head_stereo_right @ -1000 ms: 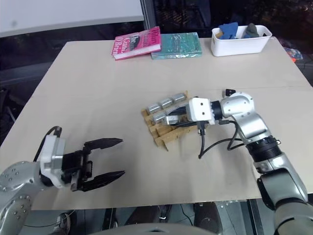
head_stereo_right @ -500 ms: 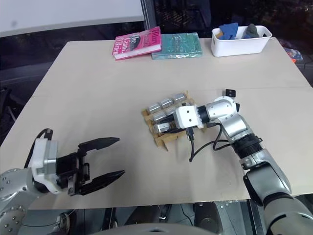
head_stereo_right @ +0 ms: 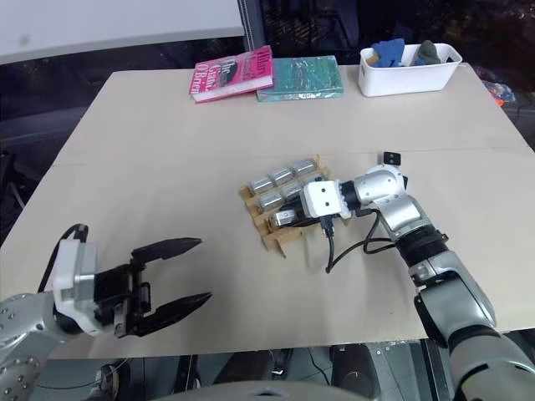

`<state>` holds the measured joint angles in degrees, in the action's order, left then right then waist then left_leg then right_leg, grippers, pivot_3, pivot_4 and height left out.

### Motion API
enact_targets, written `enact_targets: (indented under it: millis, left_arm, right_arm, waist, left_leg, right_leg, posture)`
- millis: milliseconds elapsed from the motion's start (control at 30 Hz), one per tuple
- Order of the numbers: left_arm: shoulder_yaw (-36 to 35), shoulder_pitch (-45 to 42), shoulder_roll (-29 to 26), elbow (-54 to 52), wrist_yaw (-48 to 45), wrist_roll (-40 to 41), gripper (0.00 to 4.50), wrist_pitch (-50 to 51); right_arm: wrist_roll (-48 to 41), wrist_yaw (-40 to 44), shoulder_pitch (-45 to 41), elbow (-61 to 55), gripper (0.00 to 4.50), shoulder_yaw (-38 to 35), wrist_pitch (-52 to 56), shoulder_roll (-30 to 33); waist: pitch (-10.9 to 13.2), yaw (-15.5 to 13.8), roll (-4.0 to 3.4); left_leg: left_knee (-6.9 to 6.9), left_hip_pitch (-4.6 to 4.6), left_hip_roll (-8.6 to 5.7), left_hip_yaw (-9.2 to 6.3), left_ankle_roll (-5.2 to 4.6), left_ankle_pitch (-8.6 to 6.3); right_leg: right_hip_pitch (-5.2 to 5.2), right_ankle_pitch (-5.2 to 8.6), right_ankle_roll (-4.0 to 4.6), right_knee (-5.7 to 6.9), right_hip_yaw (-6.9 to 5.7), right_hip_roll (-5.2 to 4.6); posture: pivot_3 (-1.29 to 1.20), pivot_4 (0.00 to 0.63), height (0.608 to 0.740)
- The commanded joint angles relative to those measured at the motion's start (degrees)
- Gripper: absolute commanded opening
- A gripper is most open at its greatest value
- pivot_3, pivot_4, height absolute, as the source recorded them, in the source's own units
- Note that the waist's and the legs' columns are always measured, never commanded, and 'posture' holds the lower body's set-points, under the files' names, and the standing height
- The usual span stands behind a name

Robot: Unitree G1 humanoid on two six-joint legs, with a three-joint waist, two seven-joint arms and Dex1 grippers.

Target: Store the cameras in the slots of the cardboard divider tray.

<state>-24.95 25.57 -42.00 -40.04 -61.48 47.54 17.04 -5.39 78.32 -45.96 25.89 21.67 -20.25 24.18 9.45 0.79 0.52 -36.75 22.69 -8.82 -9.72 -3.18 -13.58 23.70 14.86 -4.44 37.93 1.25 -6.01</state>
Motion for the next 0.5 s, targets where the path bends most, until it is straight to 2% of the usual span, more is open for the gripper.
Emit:
enact_targets:
  millis: [33,67,100,133,167,233,400,500]
  left_arm:
    - [-1.8,0.6,0.4,-2.1,-0.4,1.1,4.5,-1.3]
    - [-1.9,0.8,0.5,-2.1,-0.5,1.1,4.5,-1.4]
    - [-1.9,0.9,0.5,-2.2,-0.5,1.1,4.5,-1.5]
    - [-1.9,0.9,0.6,-2.2,-0.5,1.1,4.5,-1.6]
    - [-1.7,0.8,0.7,-2.1,-0.4,1.0,4.5,-1.7]
    - [-1.3,0.4,0.9,-1.9,-0.3,0.7,4.5,-1.9]
    - [1.2,-2.4,1.7,-1.3,1.0,0.7,4.5,-1.8]
    - [2.5,-4.5,2.1,-1.1,2.1,1.0,4.5,-1.2]
  right_arm:
    - [0.9,2.7,-1.9,0.2,0.76,0.9,0.3,0.1]
    - [1.0,2.1,-2.0,0.4,0.76,0.7,0.0,-0.2]
    - [1.2,1.6,-2.1,0.3,1.77,0.4,-0.4,-0.2]
    - [1.2,1.4,-1.9,-0.2,2.19,0.1,-0.9,0.1]
    - [0.4,0.6,-1.0,-3.3,2.8,-1.2,0.3,1.1]
    - [-1.7,-1.0,1.1,-9.7,3.58,-3.7,3.9,3.0]
    - [-11.6,-12.7,9.4,-34.0,3.58,-14.9,29.2,9.0]
    - [-10.9,-22.1,14.9,-43.7,3.58,-21.3,40.8,12.4]
  waist:
    - [0.0,0.0,0.0]
    - [0.0,0.0,0.0]
    - [0.0,0.0,0.0]
    - [0.0,0.0,0.0]
    - [0.0,0.0,0.0]
    - [0.0,-0.2,-0.01]
    - [0.0,-0.8,-0.02]
    - [0.0,-1.5,-0.01]
  left_leg:
    - [0.0,0.0,0.0,0.0,0.0,0.0]
    - [0.0,0.0,0.0,0.01,0.0,0.0]
    - [0.0,0.0,0.0,0.01,0.0,0.0]
    - [0.0,0.0,0.0,0.01,0.0,0.0]
    - [0.0,0.0,0.0,0.01,0.0,0.0]
    - [0.0,0.0,0.0,0.0,0.0,0.0]
    - [0.0,0.07,-0.01,-0.04,0.0,-0.01]
    - [0.0,0.07,0.02,-0.05,0.02,-0.02]
  right_leg:
    - [0.0,0.0,0.0,0.0,0.0,0.0]
    - [0.0,0.0,0.0,0.0,0.01,0.0]
    - [0.0,0.0,0.0,0.0,0.01,0.0]
    - [0.0,0.0,0.0,-0.01,0.01,0.0]
    - [0.0,0.0,0.0,-0.01,0.01,0.0]
    - [0.0,0.0,0.0,-0.01,0.0,0.0]
    - [0.0,0.0,0.0,-0.05,0.1,-0.08]
    - [0.0,0.0,0.01,-0.02,0.19,-0.13]
  posture:
    - [0.0,0.15,0.74]
    - [0.0,0.15,0.74]
    - [0.0,0.15,0.74]
    - [0.0,0.15,0.74]
    - [0.0,0.15,0.74]
    - [0.0,0.15,0.74]
    - [0.0,0.15,0.74]
    - [0.0,0.15,0.74]
